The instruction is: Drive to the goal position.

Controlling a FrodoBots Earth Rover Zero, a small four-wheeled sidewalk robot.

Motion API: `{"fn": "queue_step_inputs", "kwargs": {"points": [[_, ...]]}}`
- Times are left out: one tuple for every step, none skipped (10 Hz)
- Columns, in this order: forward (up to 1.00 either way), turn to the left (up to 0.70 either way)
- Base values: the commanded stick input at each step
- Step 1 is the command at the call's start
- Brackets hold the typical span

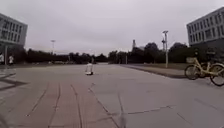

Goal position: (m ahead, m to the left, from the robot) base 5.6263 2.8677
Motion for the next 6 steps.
{"fn": "queue_step_inputs", "kwargs": {"points": [[0.7,0.1],[0.7,0.14],[0.7,0.14],[0.7,0.14],[0.7,0.12],[0.7,0.04]]}}
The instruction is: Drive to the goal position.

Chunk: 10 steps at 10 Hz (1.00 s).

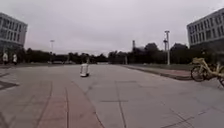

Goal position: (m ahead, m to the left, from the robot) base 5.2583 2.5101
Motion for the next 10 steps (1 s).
{"fn": "queue_step_inputs", "kwargs": {"points": [[0.7,0.0],[0.7,0.0],[0.7,0.0],[0.7,0.02],[0.7,0.1],[0.7,0.14],[0.7,0.1],[0.7,0.0],[0.7,0.0],[0.7,0.0]]}}
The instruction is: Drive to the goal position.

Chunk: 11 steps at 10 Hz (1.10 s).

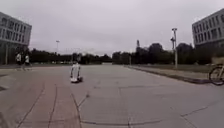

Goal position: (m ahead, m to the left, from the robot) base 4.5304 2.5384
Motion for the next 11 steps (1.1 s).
{"fn": "queue_step_inputs", "kwargs": {"points": [[0.7,0.0],[0.7,0.0],[0.7,0.0],[0.7,0.0],[0.7,0.14],[0.7,0.14],[0.7,0.1],[0.7,0.0],[0.7,0.0],[0.7,0.0],[0.7,0.0]]}}
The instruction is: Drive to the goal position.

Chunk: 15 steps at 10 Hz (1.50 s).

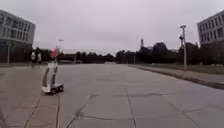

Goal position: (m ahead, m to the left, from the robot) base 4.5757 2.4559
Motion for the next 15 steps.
{"fn": "queue_step_inputs", "kwargs": {"points": [[0.7,0.0],[0.7,0.0],[0.7,0.0],[0.7,0.0],[0.7,0.0],[0.7,0.0],[0.7,0.0],[0.7,0.0],[0.7,0.0],[0.7,0.0],[0.7,0.0],[0.7,0.0],[0.7,0.0],[0.7,0.0],[0.7,0.0]]}}
